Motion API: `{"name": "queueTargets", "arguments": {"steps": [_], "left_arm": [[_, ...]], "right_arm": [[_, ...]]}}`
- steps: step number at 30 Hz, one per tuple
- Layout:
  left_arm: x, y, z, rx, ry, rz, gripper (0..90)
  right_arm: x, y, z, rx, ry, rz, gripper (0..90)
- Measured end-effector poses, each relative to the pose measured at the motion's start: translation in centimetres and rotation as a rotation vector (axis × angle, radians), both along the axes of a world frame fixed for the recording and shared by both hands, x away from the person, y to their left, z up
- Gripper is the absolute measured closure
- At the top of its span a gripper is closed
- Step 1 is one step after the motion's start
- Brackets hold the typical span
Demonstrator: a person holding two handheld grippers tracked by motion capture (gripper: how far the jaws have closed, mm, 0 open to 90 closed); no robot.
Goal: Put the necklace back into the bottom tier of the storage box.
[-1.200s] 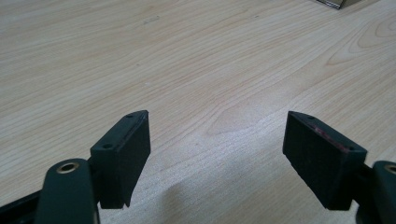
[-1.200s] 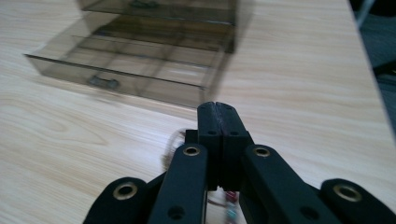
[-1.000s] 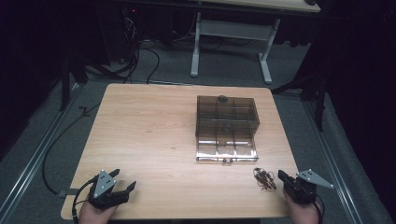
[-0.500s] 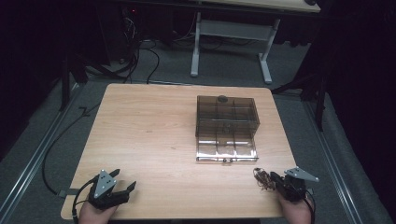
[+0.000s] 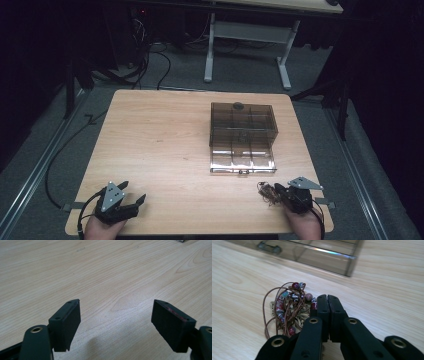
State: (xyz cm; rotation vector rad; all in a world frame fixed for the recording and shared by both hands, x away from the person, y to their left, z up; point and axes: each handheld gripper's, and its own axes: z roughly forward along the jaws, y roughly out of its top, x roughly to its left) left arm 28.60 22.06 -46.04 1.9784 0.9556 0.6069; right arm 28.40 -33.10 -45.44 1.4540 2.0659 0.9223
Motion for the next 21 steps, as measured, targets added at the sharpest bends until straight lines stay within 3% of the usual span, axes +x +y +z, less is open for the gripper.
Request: {"name": "queueTargets", "arguments": {"steps": [10,17,21], "left_arm": [[0.0,0.0,0.0,-0.003,-0.003,0.000,23.9],[-0.1,0.0,0.0,0.001,-0.006,0.000,23.8],[0.0,0.0,0.0,0.000,-0.002,0.002,23.7]], "right_arm": [[-0.1,3.0,0.0,-0.008,0.006,0.080,87.9],[-0.5,2.1,0.6,0.004,-0.054,0.034,87.9],[-0.6,1.2,0.6,0.021,-0.059,-0.003,87.5]]}}
